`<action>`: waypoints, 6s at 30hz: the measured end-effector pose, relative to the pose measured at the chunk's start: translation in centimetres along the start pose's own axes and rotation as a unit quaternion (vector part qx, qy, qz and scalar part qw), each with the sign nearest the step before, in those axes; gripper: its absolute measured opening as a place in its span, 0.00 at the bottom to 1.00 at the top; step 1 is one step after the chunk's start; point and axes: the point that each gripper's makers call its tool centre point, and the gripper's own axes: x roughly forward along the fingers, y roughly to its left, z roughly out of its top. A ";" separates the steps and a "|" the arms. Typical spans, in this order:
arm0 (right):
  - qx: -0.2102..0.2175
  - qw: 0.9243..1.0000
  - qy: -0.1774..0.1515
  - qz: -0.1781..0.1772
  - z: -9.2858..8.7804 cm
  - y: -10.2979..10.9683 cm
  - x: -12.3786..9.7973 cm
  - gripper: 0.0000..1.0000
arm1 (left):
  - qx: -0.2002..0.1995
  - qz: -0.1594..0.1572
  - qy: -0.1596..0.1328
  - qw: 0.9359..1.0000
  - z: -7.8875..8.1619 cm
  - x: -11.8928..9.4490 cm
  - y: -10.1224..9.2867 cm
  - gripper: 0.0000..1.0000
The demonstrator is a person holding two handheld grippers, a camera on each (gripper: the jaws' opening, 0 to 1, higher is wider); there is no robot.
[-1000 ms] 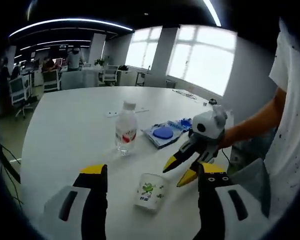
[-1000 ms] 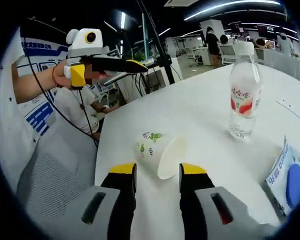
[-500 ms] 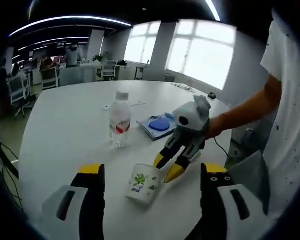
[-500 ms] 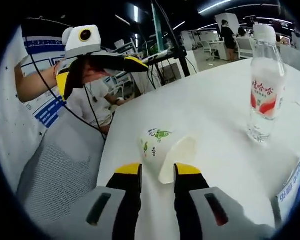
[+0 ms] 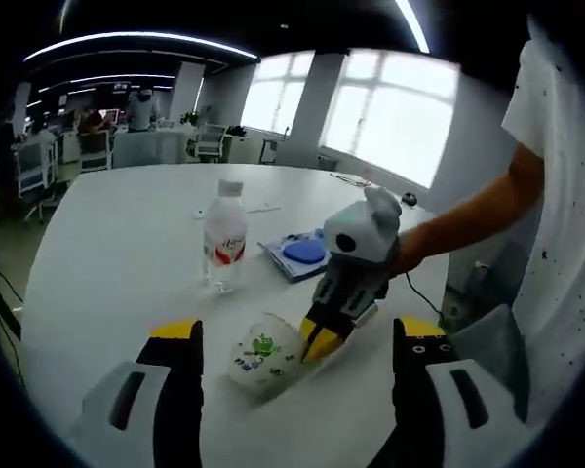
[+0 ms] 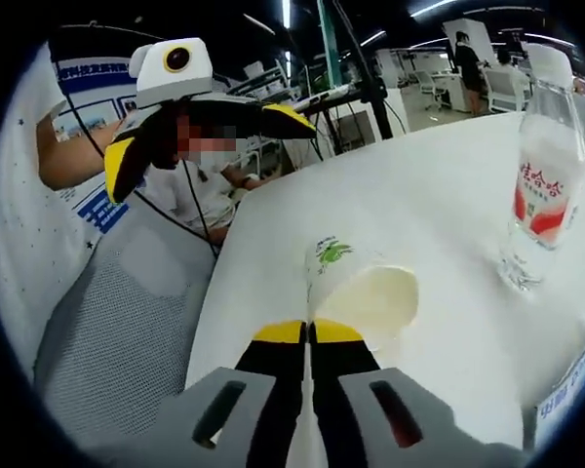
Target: Arrange the tabletop items into an orderly group along one side of the table until the central work area is clear of visible clutter.
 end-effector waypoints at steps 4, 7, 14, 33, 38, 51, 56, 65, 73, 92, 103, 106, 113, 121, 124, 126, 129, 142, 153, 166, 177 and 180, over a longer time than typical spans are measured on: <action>-0.001 1.000 0.009 0.007 -0.2 0.4 -0.3 0.00 | 0.003 -0.004 0.001 1.000 -0.1 0.1 -0.2 0.81; -0.007 1.000 0.017 0.007 -0.1 0.8 -0.8 0.00 | 0.004 -0.003 -0.001 1.000 0.0 0.2 -0.1 0.81; -0.046 0.998 0.038 -0.009 1.1 1.2 -3.9 0.00 | 0.013 -0.015 -0.006 1.000 0.3 0.7 -0.5 0.81; -0.234 0.934 0.236 -0.130 3.1 -6.3 -14.9 0.00 | 0.031 -0.043 -0.025 0.998 1.3 1.6 -1.5 0.80; -0.294 0.897 0.303 -0.133 2.9 -8.2 -15.4 0.00 | 0.028 -0.044 -0.034 0.998 1.6 1.6 -1.4 0.79; -0.438 0.781 0.434 -0.103 2.3 -12.7 -15.3 0.00 | 0.018 -0.041 -0.042 0.998 1.4 1.6 -0.7 0.79; -0.460 0.759 0.453 -0.086 1.9 -13.3 -14.9 0.00 | 0.015 -0.042 -0.042 0.998 1.2 1.8 -0.5 0.79; -0.489 0.722 0.485 -0.064 0.7 -15.0 -14.2 0.00 | 0.008 -0.046 -0.045 0.998 1.2 2.4 -0.6 0.78; -0.498 0.711 0.494 -0.057 0.3 -15.3 -13.5 0.00 | 0.003 -0.047 -0.045 0.998 1.1 2.6 -0.5 0.78; -0.506 0.691 0.514 -0.054 -0.5 -16.1 -13.1 0.00 | -0.004 -0.046 -0.047 0.998 0.7 2.6 -0.5 0.78; -0.499 0.699 0.509 -0.059 -0.4 -16.0 -13.0 0.11 | -0.005 -0.047 -0.045 0.998 0.5 2.6 -0.7 0.78; -0.491 0.705 0.508 -0.058 -0.5 -15.8 -13.1 0.16 | -0.004 -0.047 -0.043 0.998 0.4 2.7 -0.7 0.78; -0.475 0.723 0.498 -0.063 -0.7 -15.1 -13.4 0.26 | -0.002 -0.048 -0.043 0.998 0.5 2.7 -0.9 0.78; -0.449 0.749 0.481 -0.078 -1.0 -14.3 -14.0 0.38 | 0.002 -0.052 -0.041 0.998 0.7 2.8 -1.1 0.78; -0.438 0.759 0.474 -0.084 -1.0 -14.0 -14.2 0.42 | 0.003 -0.054 -0.040 0.998 0.8 2.8 -1.3 0.78; -0.426 0.770 0.466 -0.093 -0.9 -13.7 -14.4 0.47 | 0.007 -0.055 -0.038 0.998 0.8 2.8 -1.4 0.78; -0.401 0.791 0.450 -0.101 -1.0 -13.1 -14.4 0.51 | 0.010 -0.057 -0.038 0.998 0.9 2.9 -1.5 0.77; -0.289 0.867 0.371 -0.164 -1.4 -11.1 -15.6 0.70 | 0.019 -0.062 -0.032 0.997 1.0 3.1 -2.1 0.79; -0.202 0.906 0.306 -0.212 -2.9 -8.9 -17.9 0.78 | 0.035 -0.066 -0.022 0.997 1.4 3.6 -2.6 0.83; -0.128 0.923 0.240 -0.272 -4.7 -6.7 -22.0 0.81 | 0.062 -0.077 -0.007 0.995 2.4 4.0 -4.0 0.85; -0.057 0.927 0.172 -0.330 -7.2 -4.2 -25.9 0.80 | 0.079 -0.083 0.010 0.993 3.0 4.6 -5.1 0.85; -0.034 0.926 0.149 -0.346 -8.0 -3.5 -27.0 0.81 | 0.078 -0.083 0.012 0.993 3.2 4.7 -5.2 0.85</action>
